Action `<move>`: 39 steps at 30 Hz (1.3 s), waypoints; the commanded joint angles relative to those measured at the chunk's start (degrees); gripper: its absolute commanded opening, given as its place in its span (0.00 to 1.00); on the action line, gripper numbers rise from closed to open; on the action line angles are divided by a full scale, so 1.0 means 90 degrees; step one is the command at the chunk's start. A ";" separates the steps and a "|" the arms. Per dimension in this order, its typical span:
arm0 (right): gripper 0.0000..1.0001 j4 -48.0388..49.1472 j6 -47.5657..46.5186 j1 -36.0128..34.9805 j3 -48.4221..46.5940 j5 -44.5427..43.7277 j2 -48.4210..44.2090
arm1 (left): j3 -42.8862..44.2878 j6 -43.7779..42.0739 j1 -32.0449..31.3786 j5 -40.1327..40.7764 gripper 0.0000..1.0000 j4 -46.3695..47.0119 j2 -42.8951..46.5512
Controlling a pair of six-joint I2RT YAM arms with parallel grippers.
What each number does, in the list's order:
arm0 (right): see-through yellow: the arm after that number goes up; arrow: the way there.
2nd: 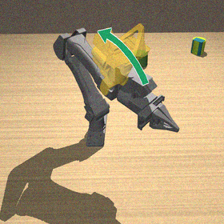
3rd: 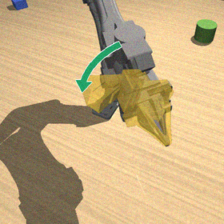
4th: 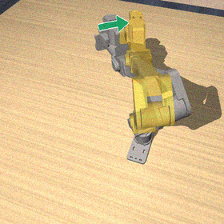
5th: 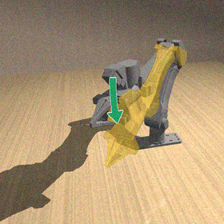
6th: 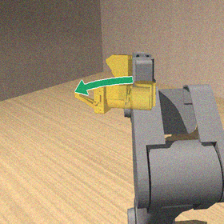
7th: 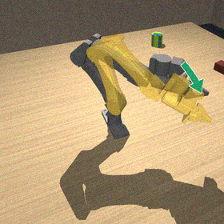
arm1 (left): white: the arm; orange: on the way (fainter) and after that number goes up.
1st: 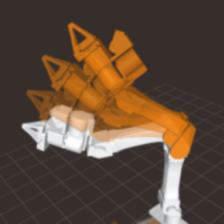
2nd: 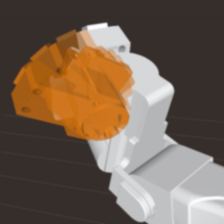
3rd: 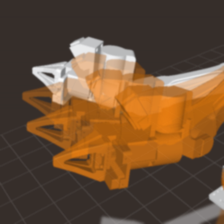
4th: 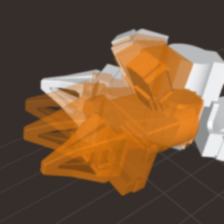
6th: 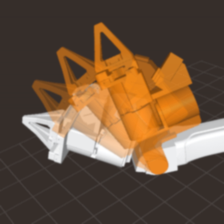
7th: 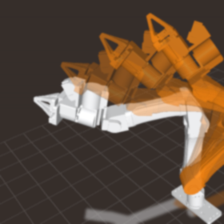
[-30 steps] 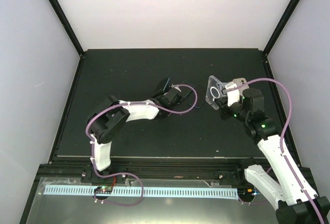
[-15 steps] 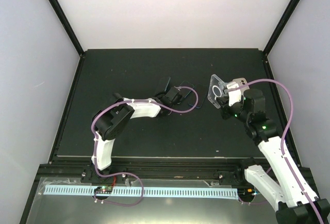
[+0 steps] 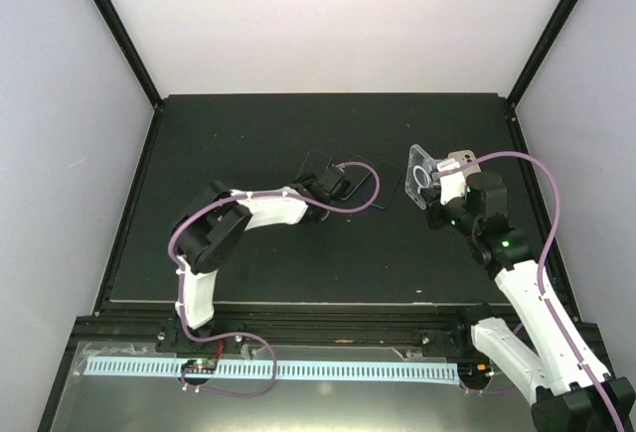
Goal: Take the phone out of the phone case
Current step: Place the phone at the center of the board, then adjust the phone case at the center of the board.
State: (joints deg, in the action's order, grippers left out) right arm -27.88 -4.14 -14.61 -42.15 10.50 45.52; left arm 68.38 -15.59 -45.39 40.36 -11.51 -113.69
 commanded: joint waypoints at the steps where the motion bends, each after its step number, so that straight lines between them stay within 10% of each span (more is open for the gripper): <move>1: 0.01 0.0373 0.0002 0.0078 0.0099 -0.0361 0.0018 | -0.0127 0.1121 -0.0039 -0.0583 0.65 -0.0546 0.1078; 11: 0.01 -0.0041 -0.0379 0.0233 -0.0325 -0.0016 0.0562 | 0.0229 0.2339 -0.0300 -0.3040 0.67 -0.1698 0.3703; 15: 0.01 -0.0706 -0.0715 0.0236 -0.0912 0.0035 0.1344 | 0.0897 0.2071 -0.0267 -0.3544 0.85 -0.1869 0.4232; 39: 0.01 -0.1537 -0.0880 0.0819 -0.3930 -0.0890 0.6400 | -0.0527 0.1849 -0.0005 -0.2728 0.87 -0.0821 0.5709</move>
State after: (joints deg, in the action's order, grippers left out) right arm -40.29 -13.13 -9.06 -75.50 2.50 100.53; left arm 62.43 2.39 -45.82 14.39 -19.73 -62.63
